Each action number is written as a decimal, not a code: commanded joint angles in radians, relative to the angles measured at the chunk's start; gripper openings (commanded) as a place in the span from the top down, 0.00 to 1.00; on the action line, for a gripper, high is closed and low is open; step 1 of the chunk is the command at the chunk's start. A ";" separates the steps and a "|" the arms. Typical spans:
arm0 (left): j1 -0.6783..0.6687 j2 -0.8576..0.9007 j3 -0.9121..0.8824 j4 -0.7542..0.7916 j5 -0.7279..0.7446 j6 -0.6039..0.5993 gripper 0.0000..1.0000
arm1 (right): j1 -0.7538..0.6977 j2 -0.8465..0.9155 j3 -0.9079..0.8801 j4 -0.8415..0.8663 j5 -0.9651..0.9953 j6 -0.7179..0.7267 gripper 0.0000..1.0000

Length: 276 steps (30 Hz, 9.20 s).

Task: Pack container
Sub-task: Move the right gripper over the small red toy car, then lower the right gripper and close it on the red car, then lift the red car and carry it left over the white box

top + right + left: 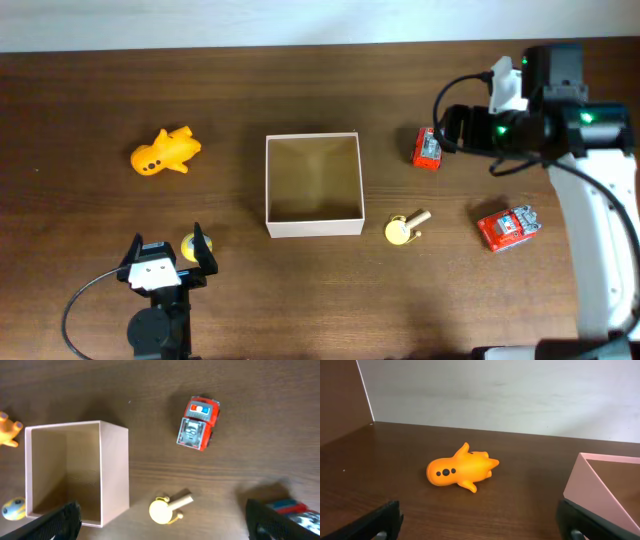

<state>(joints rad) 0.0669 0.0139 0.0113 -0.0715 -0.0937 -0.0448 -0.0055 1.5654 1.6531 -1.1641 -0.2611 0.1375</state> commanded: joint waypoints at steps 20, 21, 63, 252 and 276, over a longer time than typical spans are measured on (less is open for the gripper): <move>0.006 -0.008 -0.002 -0.005 0.008 0.016 0.01 | 0.005 0.355 0.019 0.225 0.267 0.100 0.01; 0.006 -0.008 -0.002 -0.005 0.008 0.016 0.01 | 0.006 0.366 0.019 0.235 0.266 0.126 0.01; 0.006 -0.008 -0.002 -0.005 0.008 0.016 0.01 | 0.058 0.483 0.023 0.300 0.266 0.318 0.01; 0.006 -0.008 -0.002 -0.005 0.008 0.016 0.01 | 0.575 0.599 0.649 -0.195 0.154 0.301 0.61; 0.006 -0.008 -0.002 -0.005 0.008 0.016 0.01 | 0.711 0.737 0.640 -0.077 0.346 0.578 0.61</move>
<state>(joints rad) 0.0669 0.0135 0.0113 -0.0715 -0.0937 -0.0448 0.7002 2.3108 2.2757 -1.2438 0.0254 0.6975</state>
